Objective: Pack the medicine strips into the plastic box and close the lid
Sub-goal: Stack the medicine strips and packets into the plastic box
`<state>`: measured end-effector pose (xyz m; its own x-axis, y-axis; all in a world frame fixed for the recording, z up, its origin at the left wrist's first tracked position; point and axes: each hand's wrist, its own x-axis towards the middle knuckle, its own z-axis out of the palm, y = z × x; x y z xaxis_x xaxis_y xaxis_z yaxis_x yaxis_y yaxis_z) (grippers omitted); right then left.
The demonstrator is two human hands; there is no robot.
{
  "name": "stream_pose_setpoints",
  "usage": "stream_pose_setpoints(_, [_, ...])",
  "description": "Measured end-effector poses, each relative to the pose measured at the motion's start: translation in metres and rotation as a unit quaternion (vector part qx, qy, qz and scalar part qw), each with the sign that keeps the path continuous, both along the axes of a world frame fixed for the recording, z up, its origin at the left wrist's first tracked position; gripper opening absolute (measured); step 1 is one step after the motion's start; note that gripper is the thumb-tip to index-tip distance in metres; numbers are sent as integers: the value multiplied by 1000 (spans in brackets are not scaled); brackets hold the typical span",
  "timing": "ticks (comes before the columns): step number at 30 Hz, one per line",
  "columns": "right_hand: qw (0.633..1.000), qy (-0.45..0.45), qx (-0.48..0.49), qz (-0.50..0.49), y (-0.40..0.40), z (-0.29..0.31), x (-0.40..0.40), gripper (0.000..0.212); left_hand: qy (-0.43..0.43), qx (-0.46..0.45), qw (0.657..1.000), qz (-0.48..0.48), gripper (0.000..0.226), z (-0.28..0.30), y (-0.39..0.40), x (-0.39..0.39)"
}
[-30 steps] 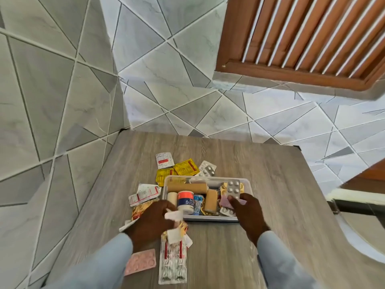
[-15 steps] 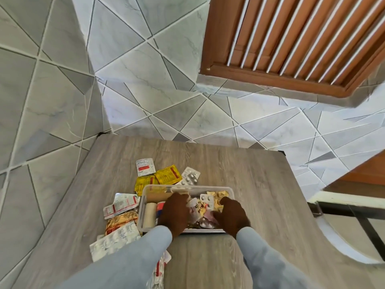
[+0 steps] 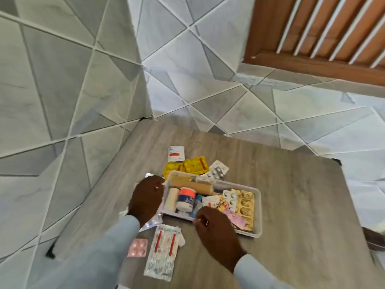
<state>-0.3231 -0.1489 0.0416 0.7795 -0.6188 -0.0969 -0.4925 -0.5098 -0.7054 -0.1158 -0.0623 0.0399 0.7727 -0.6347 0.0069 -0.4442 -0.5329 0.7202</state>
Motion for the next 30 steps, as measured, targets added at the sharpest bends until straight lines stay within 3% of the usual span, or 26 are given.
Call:
stream_pose_setpoints(3, [991,77,86,61,44,-24,5,27,54,96,994,27,35,-17,55,21])
stream_pose_setpoints(5, [976,170,132,39,61,-46,7,65,62,193,979,-14,61,-31,83,24])
stream_pose_setpoints(7, [966,206,153,-15,68,-58,8,92,8,271,960,-65,79,-42,96,23])
stream_pose_setpoints(12, [955,214,175,-108,81,-61,37,106,-101,384,903,-162,88,-55,98,34])
stream_pose_setpoints(15, [936,235,175,-194,92,-57,62,104,-105,383,899,-184,86,-61,101,42])
stream_pose_setpoints(19, [907,236,183,-295,107,-58,89,83,-115,344,908,-211,93,-62,104,55])
stream_pose_setpoints(25, [880,275,184,-342,112,-51,108,73,105,198,965,-136,97,-60,111,71])
stream_pose_setpoints(30, [882,138,260,-367,116,-54,110,40,172,169,967,-82,77,-55,110,79])
